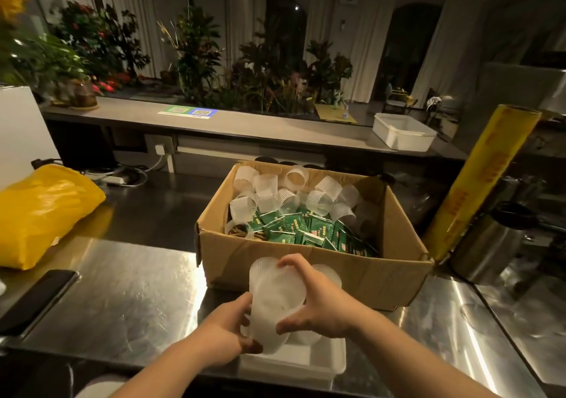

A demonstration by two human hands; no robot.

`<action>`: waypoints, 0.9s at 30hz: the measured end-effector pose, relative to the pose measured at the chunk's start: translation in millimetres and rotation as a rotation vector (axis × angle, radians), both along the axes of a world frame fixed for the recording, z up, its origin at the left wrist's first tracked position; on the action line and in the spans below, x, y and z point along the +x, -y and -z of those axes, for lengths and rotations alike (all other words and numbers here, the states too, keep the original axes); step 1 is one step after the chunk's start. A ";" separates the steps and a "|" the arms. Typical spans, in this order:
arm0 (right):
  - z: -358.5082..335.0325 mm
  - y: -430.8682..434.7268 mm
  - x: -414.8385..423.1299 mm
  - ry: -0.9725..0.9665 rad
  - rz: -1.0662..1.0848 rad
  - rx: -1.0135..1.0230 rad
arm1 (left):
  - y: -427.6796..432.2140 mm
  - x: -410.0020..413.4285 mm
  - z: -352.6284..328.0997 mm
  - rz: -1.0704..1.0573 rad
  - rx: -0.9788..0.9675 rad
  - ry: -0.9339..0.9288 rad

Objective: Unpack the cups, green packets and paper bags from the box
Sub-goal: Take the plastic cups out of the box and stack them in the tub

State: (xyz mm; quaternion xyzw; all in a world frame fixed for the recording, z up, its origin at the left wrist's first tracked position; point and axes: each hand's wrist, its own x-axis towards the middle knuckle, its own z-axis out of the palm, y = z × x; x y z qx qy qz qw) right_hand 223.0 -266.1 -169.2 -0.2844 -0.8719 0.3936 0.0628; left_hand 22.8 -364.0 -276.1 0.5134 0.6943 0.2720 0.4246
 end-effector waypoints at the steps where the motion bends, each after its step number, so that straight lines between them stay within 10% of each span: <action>1: 2.1 0.6 -0.1 0.003 0.000 0.000 | -1.2 0.3 -0.9 0.008 -0.016 -0.014; 27: 21.6 27.5 -13.2 -0.012 0.033 0.115 | -16.2 -18.2 14.0 0.172 -0.054 -0.239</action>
